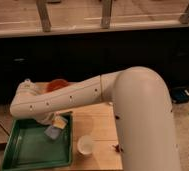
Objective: Place sponge in tray
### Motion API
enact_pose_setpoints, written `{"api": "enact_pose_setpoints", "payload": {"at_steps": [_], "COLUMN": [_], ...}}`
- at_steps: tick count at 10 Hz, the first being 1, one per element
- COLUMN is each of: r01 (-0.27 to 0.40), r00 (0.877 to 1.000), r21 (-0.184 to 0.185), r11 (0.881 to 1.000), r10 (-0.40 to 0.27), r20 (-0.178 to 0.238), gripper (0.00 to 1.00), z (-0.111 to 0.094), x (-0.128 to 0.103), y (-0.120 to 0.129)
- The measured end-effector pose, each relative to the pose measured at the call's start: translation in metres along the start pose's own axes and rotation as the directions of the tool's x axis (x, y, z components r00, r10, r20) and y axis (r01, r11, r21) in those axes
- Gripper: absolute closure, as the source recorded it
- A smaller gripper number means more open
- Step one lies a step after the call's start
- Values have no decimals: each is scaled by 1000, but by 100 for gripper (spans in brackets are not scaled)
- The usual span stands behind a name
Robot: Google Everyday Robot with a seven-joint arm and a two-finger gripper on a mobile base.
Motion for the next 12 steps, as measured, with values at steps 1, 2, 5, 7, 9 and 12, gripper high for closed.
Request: {"api": "enact_pose_setpoints", "payload": {"at_steps": [1, 2, 5, 7, 9, 12], "r01": [9, 30, 51, 65, 87, 114], "r00": [1000, 1000, 999, 998, 996, 993], "r21": [3, 7, 11, 15, 17, 21], "r11": [1000, 1000, 999, 998, 996, 993], "r10": [-9, -30, -51, -65, -88, -114], "r20": [3, 5, 8, 11, 14, 17], "gripper": [60, 57, 47, 46, 41, 39], "z": [0, 0, -1, -2, -1, -1], "x": [-1, -2, -5, -8, -9, -12], "y": [-1, -1, -3, -4, -5, -6]}}
